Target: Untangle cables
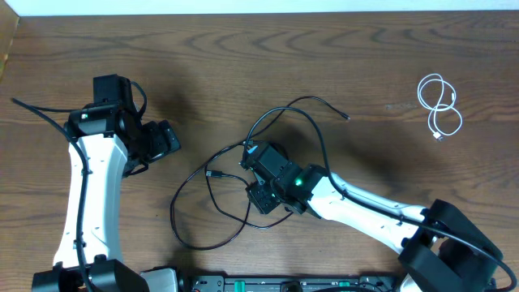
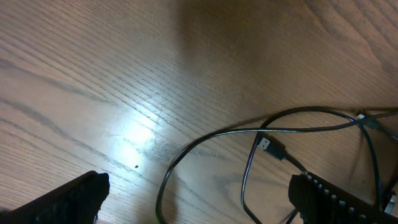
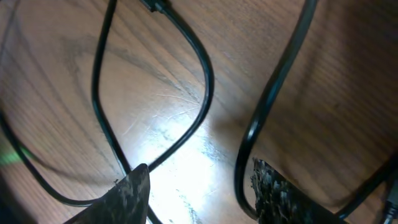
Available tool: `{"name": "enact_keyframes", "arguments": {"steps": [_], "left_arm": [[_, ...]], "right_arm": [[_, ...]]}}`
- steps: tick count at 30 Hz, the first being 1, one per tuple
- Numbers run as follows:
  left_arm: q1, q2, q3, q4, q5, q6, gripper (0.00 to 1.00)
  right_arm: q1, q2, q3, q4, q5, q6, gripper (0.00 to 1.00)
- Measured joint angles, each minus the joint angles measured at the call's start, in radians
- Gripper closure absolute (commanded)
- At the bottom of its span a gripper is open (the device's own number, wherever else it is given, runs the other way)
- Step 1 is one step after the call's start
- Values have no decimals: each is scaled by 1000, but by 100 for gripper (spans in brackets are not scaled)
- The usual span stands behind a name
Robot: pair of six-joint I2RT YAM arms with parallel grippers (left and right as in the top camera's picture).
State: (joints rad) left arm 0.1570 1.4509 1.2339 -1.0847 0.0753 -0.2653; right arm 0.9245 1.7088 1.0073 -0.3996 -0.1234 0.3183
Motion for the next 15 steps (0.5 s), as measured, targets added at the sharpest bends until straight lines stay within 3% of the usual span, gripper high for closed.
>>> {"name": "enact_keyframes", "arguments": {"steps": [8,15], "left_arm": [[0,0,0,0,0,0,2],[0,0,0,0,0,0,2]], "right_arm": [[0,1,-1,-5,50,1,46],[0,2,-1,-6,41,6,37]]}}
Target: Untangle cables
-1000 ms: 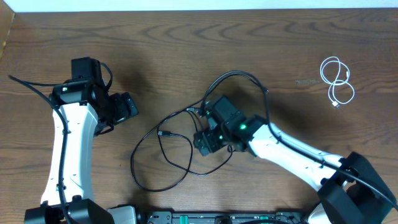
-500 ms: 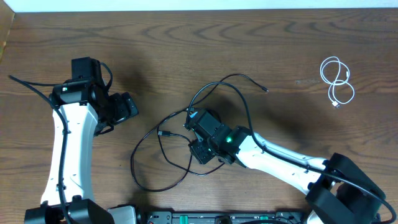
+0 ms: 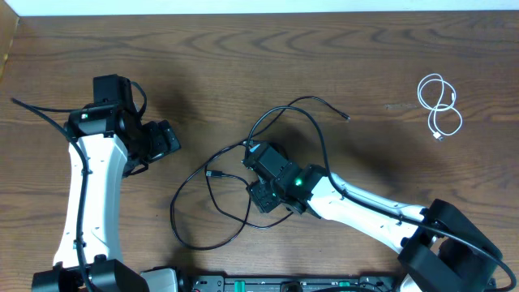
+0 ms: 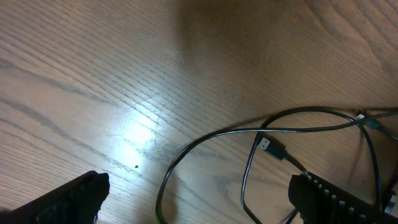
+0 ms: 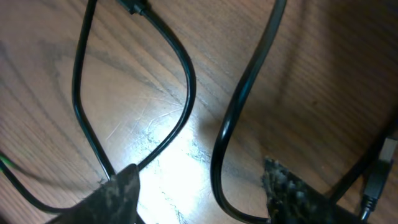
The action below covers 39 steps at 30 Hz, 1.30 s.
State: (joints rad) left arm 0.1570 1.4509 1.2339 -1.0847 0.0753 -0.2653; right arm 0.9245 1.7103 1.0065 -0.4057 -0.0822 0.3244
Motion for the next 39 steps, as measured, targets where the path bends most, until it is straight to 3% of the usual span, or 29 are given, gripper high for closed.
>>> {"name": "enact_keyframes", "arguments": {"steps": [7,19,24,39], "left_arm": [[0,0,0,0,0,0,2],[0,0,0,0,0,0,2],[0,0,0,0,0,0,2],[0,0,0,0,0,0,2]], "right_arm": [[0,0,0,2,-15,46,31],[-6,0,0,0,-177,132,33],[-6,0,0,-17,-232,148,25],[-14,5,-2,23,-251,154,16]]}}
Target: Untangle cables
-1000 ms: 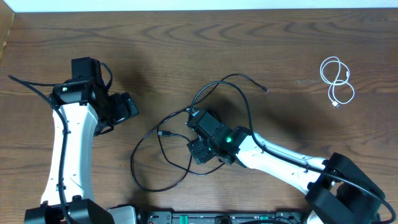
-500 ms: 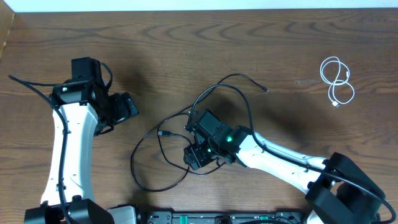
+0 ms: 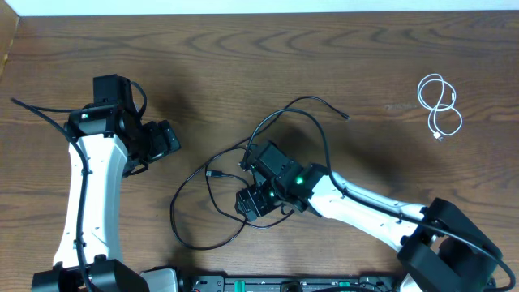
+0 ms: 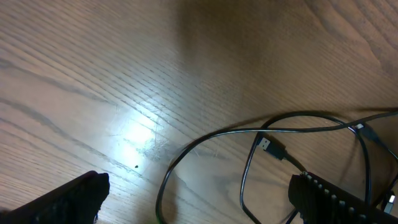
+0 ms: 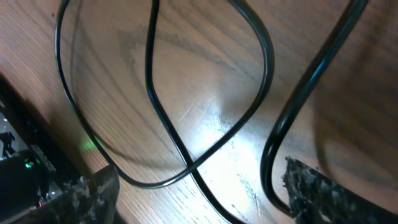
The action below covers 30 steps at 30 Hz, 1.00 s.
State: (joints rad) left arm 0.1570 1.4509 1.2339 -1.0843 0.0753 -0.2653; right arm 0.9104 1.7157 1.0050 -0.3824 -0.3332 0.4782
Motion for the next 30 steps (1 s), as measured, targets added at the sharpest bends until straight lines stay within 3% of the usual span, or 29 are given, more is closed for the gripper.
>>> {"name": "enact_keyframes", "arguments": {"steps": [2,8,9,12,13,21,30], "left_arm": [[0,0,0,0,0,0,2],[0,0,0,0,0,0,2],[0,0,0,0,0,0,2],[0,0,0,0,0,0,2],[0,0,0,0,0,0,2],[0,0,0,0,0,0,2],[0,0,0,0,0,0,2]], "right_arm": [[-6,14,0,11,-5,0,19],[-42,92,-1,76,-84,-60,50],[-54,98,-1,82,-108,-76,58],[-99,104,-1,90,-183,-130,92],[-111,104,-1,90,-203,-142,99],[-157,104,-1,97,-300,-204,99],[-122,110,-1,100,-333,-175,95]]}}
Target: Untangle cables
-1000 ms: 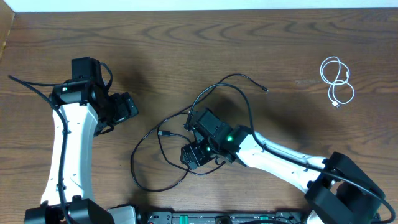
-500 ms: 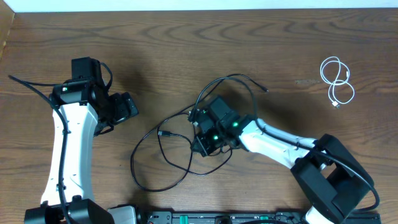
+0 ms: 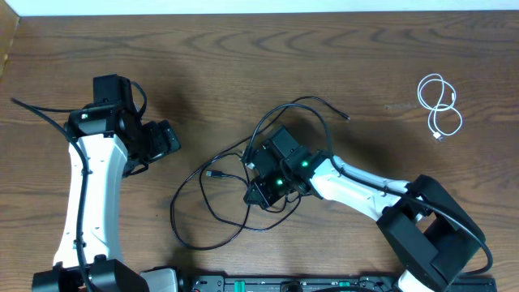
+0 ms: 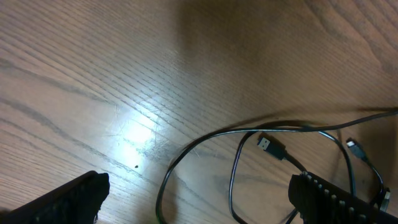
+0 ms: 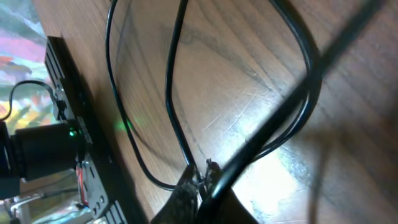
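A black cable lies in tangled loops on the middle of the wooden table, its USB plug pointing left. My right gripper sits low on the tangle. In the right wrist view this gripper is shut on a thick strand of the black cable, which runs up and right from the fingertips. My left gripper hovers left of the tangle, apart from it. It is open, with the loops and plug lying beyond its fingers.
A coiled white cable lies at the far right. A black equipment rail with a green light runs along the table's front edge, close to the right gripper, and shows in the right wrist view as the rail.
My right gripper was open over the loops near the front; it is now shut on a strand of the black cable, a little farther back and right. The loops shifted slightly. The left arm kept still.
At first my right gripper hung open, low over the black loops in mid-table, and stayed so half a second later. Then it was nearer the front edge, jaws spread wide over crossing strands. Now it is shut on one strand. The left gripper stayed open and still.
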Available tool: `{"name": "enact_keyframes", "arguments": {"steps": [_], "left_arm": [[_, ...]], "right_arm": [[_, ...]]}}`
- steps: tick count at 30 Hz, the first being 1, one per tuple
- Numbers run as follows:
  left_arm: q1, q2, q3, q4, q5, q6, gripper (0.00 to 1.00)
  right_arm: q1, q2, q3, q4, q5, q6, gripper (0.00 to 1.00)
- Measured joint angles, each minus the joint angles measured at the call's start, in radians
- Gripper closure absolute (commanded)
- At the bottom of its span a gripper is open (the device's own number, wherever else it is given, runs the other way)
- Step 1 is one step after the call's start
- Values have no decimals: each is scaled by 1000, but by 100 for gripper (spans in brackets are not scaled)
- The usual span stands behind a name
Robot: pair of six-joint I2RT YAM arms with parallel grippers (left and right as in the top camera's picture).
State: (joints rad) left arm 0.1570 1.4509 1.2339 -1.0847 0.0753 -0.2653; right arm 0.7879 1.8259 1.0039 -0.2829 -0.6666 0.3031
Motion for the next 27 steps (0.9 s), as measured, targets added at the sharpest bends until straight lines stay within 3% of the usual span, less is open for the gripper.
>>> {"name": "enact_keyframes", "arguments": {"steps": [11,27], "left_arm": [[0,0,0,4,0,0,2],[0,0,0,-20,24,0,2]], "right_arm": [[0,0,-47,20,-3,8,89],[1,0,-62,32,-4,56,61]]}}
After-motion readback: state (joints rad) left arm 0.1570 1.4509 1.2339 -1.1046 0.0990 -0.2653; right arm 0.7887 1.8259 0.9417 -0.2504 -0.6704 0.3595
